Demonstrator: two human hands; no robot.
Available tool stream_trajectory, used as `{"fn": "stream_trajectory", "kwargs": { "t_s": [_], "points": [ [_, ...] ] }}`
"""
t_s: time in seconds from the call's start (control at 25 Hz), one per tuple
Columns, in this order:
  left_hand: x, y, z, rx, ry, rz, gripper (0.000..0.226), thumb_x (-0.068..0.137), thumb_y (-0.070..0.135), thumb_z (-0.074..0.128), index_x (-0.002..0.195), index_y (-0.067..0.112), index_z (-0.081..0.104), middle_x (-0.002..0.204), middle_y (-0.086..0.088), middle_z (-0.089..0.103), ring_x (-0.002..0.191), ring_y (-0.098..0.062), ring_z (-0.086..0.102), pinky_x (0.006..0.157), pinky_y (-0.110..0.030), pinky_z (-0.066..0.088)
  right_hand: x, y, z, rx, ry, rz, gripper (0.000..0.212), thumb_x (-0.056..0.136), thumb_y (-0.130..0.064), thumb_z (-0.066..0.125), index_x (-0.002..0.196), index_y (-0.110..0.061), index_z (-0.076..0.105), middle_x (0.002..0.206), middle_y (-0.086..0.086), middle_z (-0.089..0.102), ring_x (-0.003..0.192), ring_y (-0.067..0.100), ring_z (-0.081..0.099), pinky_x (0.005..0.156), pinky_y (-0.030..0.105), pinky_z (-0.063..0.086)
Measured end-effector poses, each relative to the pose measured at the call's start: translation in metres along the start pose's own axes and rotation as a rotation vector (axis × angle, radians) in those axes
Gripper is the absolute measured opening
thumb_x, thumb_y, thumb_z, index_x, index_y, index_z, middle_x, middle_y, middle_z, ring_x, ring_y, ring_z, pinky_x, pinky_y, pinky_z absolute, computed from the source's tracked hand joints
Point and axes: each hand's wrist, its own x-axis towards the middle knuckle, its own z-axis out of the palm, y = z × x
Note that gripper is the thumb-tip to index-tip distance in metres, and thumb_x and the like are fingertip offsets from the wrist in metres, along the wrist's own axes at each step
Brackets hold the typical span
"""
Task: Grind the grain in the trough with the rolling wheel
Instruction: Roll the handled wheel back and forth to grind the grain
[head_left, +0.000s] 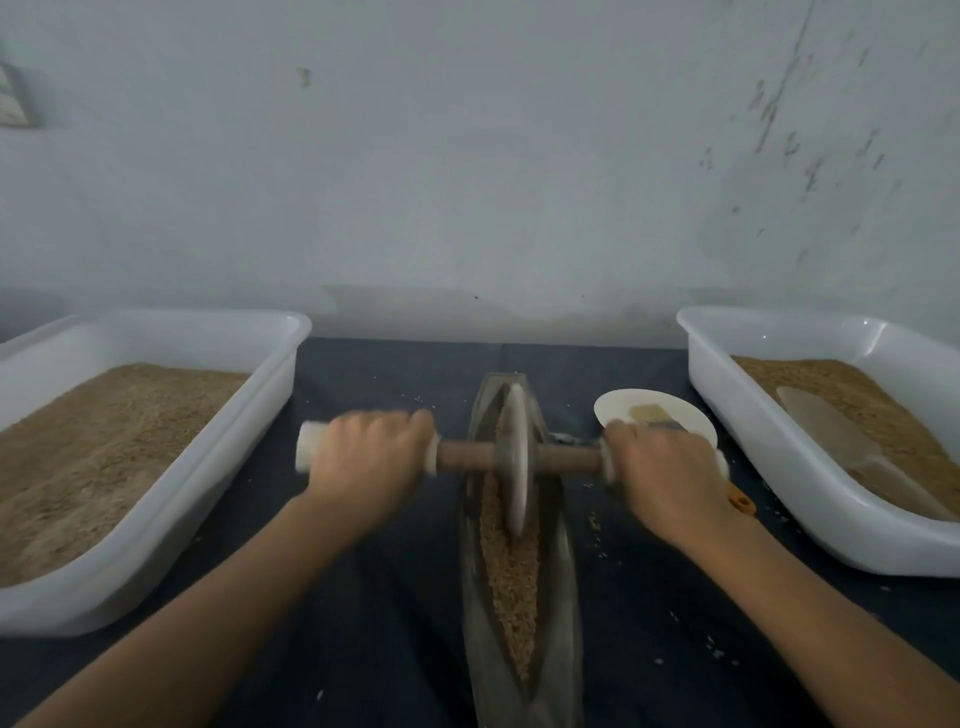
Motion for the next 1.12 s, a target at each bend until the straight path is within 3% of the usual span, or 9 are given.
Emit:
{"fn": "stream_trajectory", "kwargs": {
  "t_s": [0.16, 0.32, 0.44, 0.52, 0.64, 0.72, 0.88, 1.0, 1.12],
  "points": [
    [0.041, 0.003, 0.002, 0.038, -0.012, -0.069, 0.016, 0.087, 0.027, 0.055, 0.084, 0.023, 0.04, 0.086, 0.005, 0.063, 0.07, -0.02, 0.057, 0.059, -0.031, 0.034, 0.039, 0.002, 0.019, 0.014, -0.095, 0.117, 0.016, 0.086, -0.026, 0.06, 0.092, -0.019, 0.047, 0.075, 0.0, 0.061, 0.063, 0.023, 0.057, 0.048, 0.03, 0.032],
    [-0.02, -0.002, -0.009, 0.004, -0.105, 0.001, 0.026, 0.082, 0.035, 0.058, 0.081, 0.03, 0.032, 0.076, 0.008, 0.055, 0.066, -0.018, 0.054, 0.057, -0.031, 0.033, -0.028, 0.004, -0.002, 0.04, 0.044, -0.09, 0.029, 0.062, -0.023, 0.076, 0.078, -0.022, 0.052, 0.056, -0.005, 0.051, 0.046, 0.017, 0.05, 0.043, 0.026, 0.025],
    [-0.074, -0.007, -0.03, 0.024, 0.022, 0.164, 0.046, 0.048, 0.032, 0.079, 0.07, 0.033, 0.038, 0.051, 0.012, 0.039, 0.04, -0.011, 0.036, 0.041, -0.023, 0.008, -0.072, 0.006, -0.025, 0.114, 0.214, -0.236, 0.021, 0.059, -0.017, 0.065, 0.068, -0.021, 0.047, 0.052, -0.005, 0.044, 0.039, 0.014, 0.038, 0.044, 0.021, 0.014],
    [-0.074, -0.009, -0.03, -0.003, 0.047, 0.176, 0.05, 0.037, 0.029, 0.081, 0.064, 0.032, 0.039, 0.046, 0.011, 0.04, 0.033, -0.011, 0.035, 0.043, -0.019, 0.003, -0.07, 0.005, -0.022, 0.109, 0.13, -0.21, 0.034, 0.047, -0.014, 0.076, 0.065, -0.021, 0.048, 0.05, -0.006, 0.044, 0.036, 0.014, 0.038, 0.044, 0.02, 0.01],
    [-0.028, -0.004, -0.01, 0.051, -0.015, 0.059, 0.034, 0.071, 0.039, 0.068, 0.075, 0.029, 0.036, 0.068, 0.006, 0.059, 0.058, -0.018, 0.06, 0.05, -0.028, 0.031, -0.018, 0.0, -0.004, -0.049, -0.034, -0.065, 0.036, 0.058, -0.016, 0.081, 0.076, -0.021, 0.051, 0.058, -0.004, 0.053, 0.045, 0.017, 0.049, 0.043, 0.025, 0.022],
    [0.018, -0.004, 0.0, 0.003, -0.061, -0.056, 0.02, 0.085, 0.036, 0.056, 0.082, 0.028, 0.037, 0.086, 0.003, 0.065, 0.078, -0.024, 0.063, 0.06, -0.031, 0.034, 0.024, 0.002, 0.006, -0.083, -0.017, 0.045, 0.021, 0.079, -0.02, 0.067, 0.085, -0.02, 0.048, 0.07, -0.002, 0.058, 0.056, 0.02, 0.053, 0.046, 0.028, 0.027],
    [0.044, -0.004, 0.002, -0.009, -0.047, -0.054, 0.018, 0.087, 0.032, 0.055, 0.084, 0.025, 0.039, 0.09, 0.001, 0.065, 0.079, -0.026, 0.061, 0.061, -0.033, 0.036, 0.038, 0.001, 0.01, -0.039, -0.101, 0.079, 0.014, 0.089, -0.023, 0.057, 0.097, -0.017, 0.047, 0.08, 0.0, 0.062, 0.064, 0.023, 0.056, 0.053, 0.031, 0.031],
    [-0.016, -0.003, -0.008, -0.008, -0.011, 0.034, 0.029, 0.075, 0.033, 0.065, 0.078, 0.028, 0.037, 0.073, 0.005, 0.059, 0.064, -0.021, 0.059, 0.051, -0.029, 0.034, -0.023, 0.0, -0.006, 0.075, -0.037, -0.03, 0.023, 0.073, -0.02, 0.07, 0.084, -0.021, 0.05, 0.065, -0.004, 0.055, 0.057, 0.02, 0.057, 0.047, 0.03, 0.035],
    [-0.078, -0.006, -0.028, -0.061, 0.217, 0.189, 0.042, 0.046, 0.021, 0.079, 0.065, 0.025, 0.042, 0.051, 0.007, 0.043, 0.038, -0.018, 0.044, 0.047, -0.022, 0.005, -0.078, 0.002, -0.025, 0.158, 0.182, -0.189, 0.033, 0.049, -0.017, 0.078, 0.068, -0.02, 0.051, 0.053, -0.005, 0.046, 0.039, 0.016, 0.042, 0.041, 0.024, 0.023]
  ]
}}
